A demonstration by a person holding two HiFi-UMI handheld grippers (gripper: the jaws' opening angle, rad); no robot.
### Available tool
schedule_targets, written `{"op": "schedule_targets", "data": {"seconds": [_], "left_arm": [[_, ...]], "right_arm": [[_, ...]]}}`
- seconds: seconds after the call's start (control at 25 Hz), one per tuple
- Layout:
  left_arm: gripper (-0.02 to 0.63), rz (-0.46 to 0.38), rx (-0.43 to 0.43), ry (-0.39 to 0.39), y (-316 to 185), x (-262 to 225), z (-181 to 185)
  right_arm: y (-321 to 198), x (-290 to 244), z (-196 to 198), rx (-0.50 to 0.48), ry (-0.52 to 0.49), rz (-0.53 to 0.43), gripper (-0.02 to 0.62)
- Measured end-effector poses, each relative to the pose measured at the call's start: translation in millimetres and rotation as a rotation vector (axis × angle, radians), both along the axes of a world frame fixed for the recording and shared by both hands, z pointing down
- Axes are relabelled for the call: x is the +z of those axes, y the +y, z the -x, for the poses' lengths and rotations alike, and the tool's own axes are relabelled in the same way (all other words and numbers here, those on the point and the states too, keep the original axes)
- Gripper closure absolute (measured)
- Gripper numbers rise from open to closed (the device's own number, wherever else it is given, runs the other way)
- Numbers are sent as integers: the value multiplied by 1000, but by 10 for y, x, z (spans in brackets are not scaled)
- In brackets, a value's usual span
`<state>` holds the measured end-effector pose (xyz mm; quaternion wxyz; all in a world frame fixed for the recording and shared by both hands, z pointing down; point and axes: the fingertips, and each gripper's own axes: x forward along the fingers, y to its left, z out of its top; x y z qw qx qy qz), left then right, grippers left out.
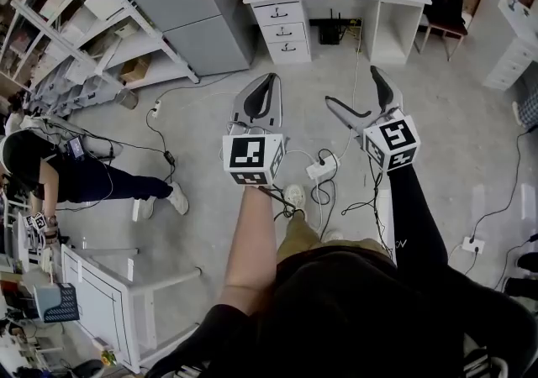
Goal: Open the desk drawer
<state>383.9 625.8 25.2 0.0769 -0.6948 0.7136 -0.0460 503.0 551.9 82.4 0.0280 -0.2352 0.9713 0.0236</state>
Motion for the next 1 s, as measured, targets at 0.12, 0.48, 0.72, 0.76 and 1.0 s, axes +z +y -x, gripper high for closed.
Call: {"op": "schedule_targets", "data": {"seconds": [0.12, 0.48, 0.72, 0.76, 1.0], "left_arm": [[597, -8, -13, 11, -72, 20, 121], [597, -7, -85, 17, -534, 203, 764], [597, -3, -56, 18, -1088, 264, 1210], [597, -4, -48, 17, -1182, 262, 1282], [597, 8, -8, 20, -1716, 248, 1641]], "right_arm": [[-85, 37, 90, -8, 11, -1, 78], [-566, 196, 511, 24, 50, -2, 78], [-1070, 238, 990, 39, 73, 0, 78], [-1154, 230, 1064, 45, 78, -2, 78], [-1628, 195, 1376, 85, 95, 4, 78]]}}
